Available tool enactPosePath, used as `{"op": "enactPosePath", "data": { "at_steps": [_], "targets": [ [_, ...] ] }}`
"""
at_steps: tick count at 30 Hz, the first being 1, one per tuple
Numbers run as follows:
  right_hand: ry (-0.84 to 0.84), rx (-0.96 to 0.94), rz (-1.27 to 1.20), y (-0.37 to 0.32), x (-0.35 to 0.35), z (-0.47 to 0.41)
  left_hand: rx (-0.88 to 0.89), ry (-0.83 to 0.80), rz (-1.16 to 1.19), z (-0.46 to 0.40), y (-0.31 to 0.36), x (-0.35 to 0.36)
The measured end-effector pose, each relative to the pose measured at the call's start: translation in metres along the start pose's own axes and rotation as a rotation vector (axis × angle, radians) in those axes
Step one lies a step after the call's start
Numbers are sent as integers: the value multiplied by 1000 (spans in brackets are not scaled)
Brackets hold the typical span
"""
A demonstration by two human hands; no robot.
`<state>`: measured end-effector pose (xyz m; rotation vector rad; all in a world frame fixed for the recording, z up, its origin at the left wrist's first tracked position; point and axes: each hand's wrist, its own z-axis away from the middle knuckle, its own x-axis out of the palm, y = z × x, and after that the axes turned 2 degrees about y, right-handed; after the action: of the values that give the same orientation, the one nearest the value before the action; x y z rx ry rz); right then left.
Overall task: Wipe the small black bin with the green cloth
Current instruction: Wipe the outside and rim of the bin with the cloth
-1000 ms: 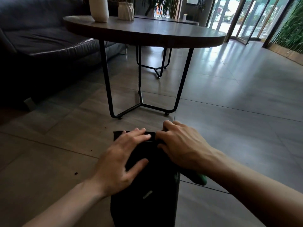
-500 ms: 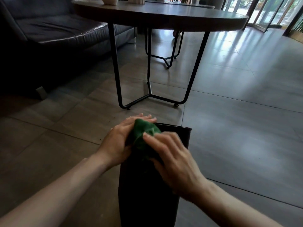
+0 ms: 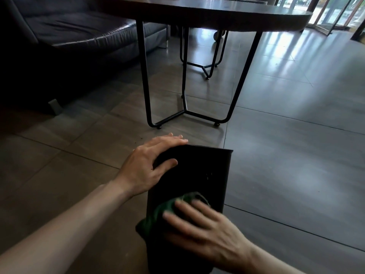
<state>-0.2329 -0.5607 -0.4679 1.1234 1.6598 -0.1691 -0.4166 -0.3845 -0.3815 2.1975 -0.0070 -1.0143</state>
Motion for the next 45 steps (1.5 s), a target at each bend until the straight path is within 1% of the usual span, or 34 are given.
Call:
{"op": "enactPosePath", "data": {
  "at_steps": [2, 4, 5, 6, 7, 8, 10, 12, 13, 14, 15, 16, 17, 18, 19, 21, 22, 23, 24, 26, 29, 32, 33, 34, 36, 38, 40, 41, 42, 43, 44, 45],
  "targets": [
    [52, 156, -93, 16, -8, -15, -1, -15, 6, -1, 0, -2],
    [88, 321, -132, 25, -11, -29, 7, -28, 15, -1, 1, -3],
    [95, 379, -149, 25, -10, -32, 11, -26, 18, -1, 3, -2],
    [85, 398, -169, 21, -8, -33, 10, -19, 20, -1, 4, 0],
    [65, 370, -180, 13, -5, -30, 6, -8, 20, -2, 4, 0],
    [42, 303, -186, 1, 0, -23, -1, 1, 19, -2, 4, 0],
    [-24, 110, -147, -28, 12, -1, -29, 8, 23, -1, 0, -4],
    [-125, -39, 28, -47, 18, 21, -48, 11, 37, 2, -3, -10],
    [-151, -82, 83, -47, 19, 29, -50, 13, 45, 5, -4, -11],
    [-166, -111, 71, -42, 17, 32, -45, 17, 47, 7, -5, -12],
    [-151, -113, 2, -34, 12, 33, -42, 25, 46, 8, -6, -12],
    [-105, -75, -99, -25, 8, 32, -49, 35, 45, 9, -7, -12],
    [-49, 14, -207, -13, 2, 28, -61, 42, 47, 10, -8, -13],
    [16, 142, -293, 1, -4, 22, -73, 44, 51, 10, -9, -14],
    [82, 286, -331, 18, -10, 11, -78, 43, 57, 11, -10, -16],
    [187, 561, -315, 51, -19, -12, -68, 38, 65, 11, -9, -15],
    [222, 667, -308, 63, -21, -22, -59, 39, 68, 11, -8, -14],
    [238, 732, -313, 70, -22, -30, -51, 44, 68, 10, -8, -13],
    [226, 743, -320, 70, -21, -36, -48, 49, 65, 10, -8, -12],
    [158, 663, -298, 53, -13, -34, -64, 62, 48, 10, -11, -13],
    [61, 418, -240, 6, 3, -3, -95, 86, 22, 12, -19, -19],
    [-104, 87, -98, -33, 14, 39, -94, 73, 43, 14, -21, -20],
    [-133, 23, -75, -34, 14, 46, -83, 61, 57, 15, -20, -20],
    [-124, 5, -92, -29, 12, 47, -72, 53, 68, 15, -19, -19],
    [-35, 90, -191, -8, 7, 34, -69, 51, 73, 14, -18, -19],
    [88, 291, -267, 22, 0, 10, -81, 44, 73, 14, -16, -19],
    [206, 531, -278, 47, -5, -20, -74, 30, 80, 13, -13, -18],
    [237, 622, -278, 54, -6, -32, -68, 30, 83, 12, -11, -16],
    [249, 670, -278, 57, -7, -39, -66, 37, 81, 12, -11, -16],
    [251, 658, -278, 55, -6, -42, -65, 48, 72, 12, -12, -16],
    [237, 600, -286, 45, -2, -39, -69, 57, 60, 13, -13, -17],
    [211, 501, -308, 31, 1, -27, -80, 61, 53, 14, -16, -20]
  ]
}}
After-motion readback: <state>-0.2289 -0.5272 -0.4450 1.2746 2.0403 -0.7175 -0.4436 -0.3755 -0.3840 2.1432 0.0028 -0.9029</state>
